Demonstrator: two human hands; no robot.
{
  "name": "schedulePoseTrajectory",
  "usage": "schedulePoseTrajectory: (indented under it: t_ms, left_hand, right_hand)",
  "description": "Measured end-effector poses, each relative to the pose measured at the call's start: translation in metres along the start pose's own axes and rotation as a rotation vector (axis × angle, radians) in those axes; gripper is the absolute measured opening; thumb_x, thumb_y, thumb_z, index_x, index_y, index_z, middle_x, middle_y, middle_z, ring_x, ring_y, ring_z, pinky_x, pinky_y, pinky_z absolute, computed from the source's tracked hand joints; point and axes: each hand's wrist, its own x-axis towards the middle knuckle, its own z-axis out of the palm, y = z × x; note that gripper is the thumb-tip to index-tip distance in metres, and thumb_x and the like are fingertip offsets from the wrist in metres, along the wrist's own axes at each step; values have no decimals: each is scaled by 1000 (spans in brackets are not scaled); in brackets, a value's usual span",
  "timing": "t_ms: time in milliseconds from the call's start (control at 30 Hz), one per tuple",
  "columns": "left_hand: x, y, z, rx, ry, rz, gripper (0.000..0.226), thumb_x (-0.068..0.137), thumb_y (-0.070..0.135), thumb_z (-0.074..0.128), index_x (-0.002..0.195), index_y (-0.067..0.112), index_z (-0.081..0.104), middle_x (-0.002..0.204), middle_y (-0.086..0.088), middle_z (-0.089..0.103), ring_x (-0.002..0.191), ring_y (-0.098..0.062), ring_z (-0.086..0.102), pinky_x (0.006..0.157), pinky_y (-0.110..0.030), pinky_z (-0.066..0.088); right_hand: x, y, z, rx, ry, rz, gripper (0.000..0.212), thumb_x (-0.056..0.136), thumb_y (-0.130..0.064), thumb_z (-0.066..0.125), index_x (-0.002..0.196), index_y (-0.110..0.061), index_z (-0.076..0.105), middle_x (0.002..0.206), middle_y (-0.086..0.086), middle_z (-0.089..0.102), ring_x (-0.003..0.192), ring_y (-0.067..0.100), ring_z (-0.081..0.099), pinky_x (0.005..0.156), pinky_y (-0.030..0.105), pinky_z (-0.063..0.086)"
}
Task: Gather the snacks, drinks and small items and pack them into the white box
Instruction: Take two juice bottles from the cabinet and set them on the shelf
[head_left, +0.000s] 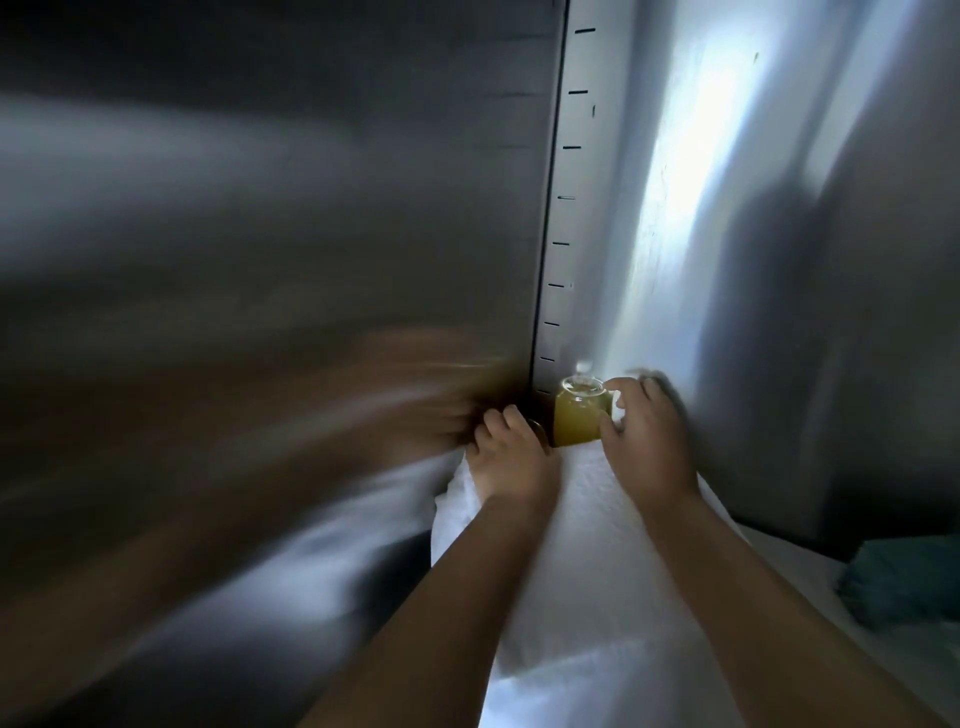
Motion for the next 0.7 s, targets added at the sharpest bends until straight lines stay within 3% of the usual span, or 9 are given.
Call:
schedulePoseTrajectory:
  t_ms: [100, 267, 467, 600, 700]
  left_hand:
    - [12, 1, 2, 12, -85, -10, 53, 90, 34, 50, 132, 11, 29, 131, -10, 40, 117, -28, 46, 93, -36, 37]
    - [22, 6, 5, -4, -143, -29, 39, 94, 29, 47, 127, 9, 41, 130, -12, 41, 119, -29, 40, 91, -37, 38]
    - [31, 2, 8, -117, -146, 80, 44, 90, 18, 49, 131, 5, 38, 132, -16, 42, 120, -32, 38, 97, -36, 32]
    - [36, 0, 11, -247, -156, 94, 61, 90, 19, 53, 142, 3, 26, 141, -17, 37, 130, -29, 34, 105, -33, 30]
    - [39, 1, 15, -242, -186, 71, 60, 90, 17, 51, 143, 4, 26, 141, -17, 36, 129, -29, 36, 104, -35, 32]
  right_hand:
    - [11, 3, 8, -33, -74, 40, 32, 88, -20, 57, 119, -13, 60, 118, 10, 56, 110, 26, 49, 89, 33, 42]
    - [13, 10, 14, -15, -179, 44, 39, 85, -28, 62, 124, -23, 58, 120, 9, 56, 112, 26, 50, 89, 33, 44]
    - [16, 7, 21, 7, -233, 64, 34, 82, -29, 67, 108, -19, 48, 108, 9, 52, 92, 26, 55, 68, 28, 39]
    - [15, 8, 20, 33, -202, 90, 32, 82, -33, 68, 100, -21, 44, 106, 7, 49, 85, 20, 46, 68, 30, 38]
    - [13, 8, 19, 65, -190, 75, 33, 82, -30, 68, 104, -19, 46, 108, 6, 50, 95, 23, 50, 71, 31, 40]
